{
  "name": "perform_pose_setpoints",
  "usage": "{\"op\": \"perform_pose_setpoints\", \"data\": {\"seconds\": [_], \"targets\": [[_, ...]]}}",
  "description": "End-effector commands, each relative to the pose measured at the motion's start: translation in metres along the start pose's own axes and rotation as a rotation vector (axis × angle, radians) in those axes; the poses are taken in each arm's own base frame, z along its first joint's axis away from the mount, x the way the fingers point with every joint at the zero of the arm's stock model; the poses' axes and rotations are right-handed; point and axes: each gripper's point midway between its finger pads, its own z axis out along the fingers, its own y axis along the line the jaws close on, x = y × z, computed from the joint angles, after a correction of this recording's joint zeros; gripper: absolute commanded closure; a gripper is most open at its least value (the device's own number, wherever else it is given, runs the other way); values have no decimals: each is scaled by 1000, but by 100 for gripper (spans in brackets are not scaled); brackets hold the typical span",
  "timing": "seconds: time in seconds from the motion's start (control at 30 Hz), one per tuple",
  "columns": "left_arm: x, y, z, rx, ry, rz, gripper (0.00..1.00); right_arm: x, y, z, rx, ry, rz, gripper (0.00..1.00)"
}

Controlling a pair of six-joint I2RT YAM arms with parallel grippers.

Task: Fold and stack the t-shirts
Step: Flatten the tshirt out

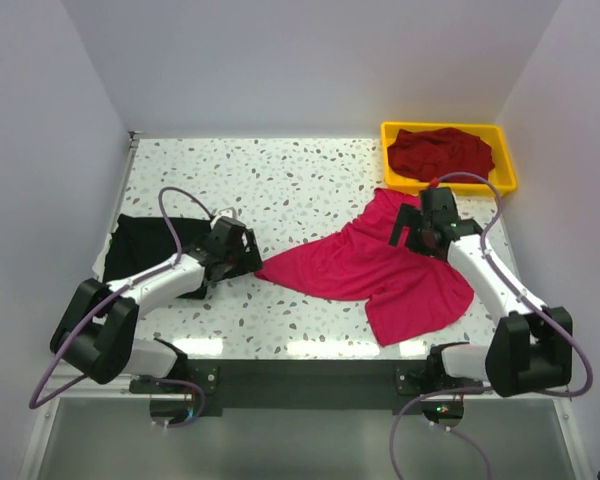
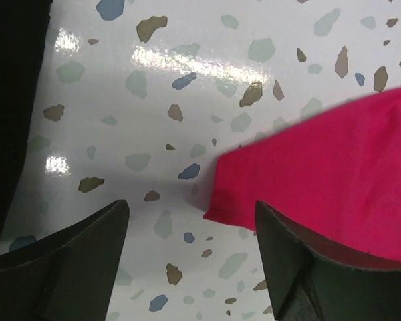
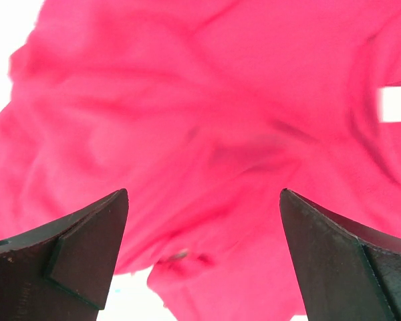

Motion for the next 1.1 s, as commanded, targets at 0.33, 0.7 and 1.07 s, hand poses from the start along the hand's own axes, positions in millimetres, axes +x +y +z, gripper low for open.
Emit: {"op": "perform_pose_setpoints", "data": {"seconds": [0.33, 0.7, 1.07], "targets": [[7, -32, 10, 120, 11, -53, 45, 54, -16, -44, 42, 37, -103, 1], [30, -23, 20, 45, 52, -8, 90, 98, -28, -69, 29, 162, -113, 1], [8, -13, 0, 21, -94, 26, 100, 202, 16, -73, -10, 381, -279, 1]]}}
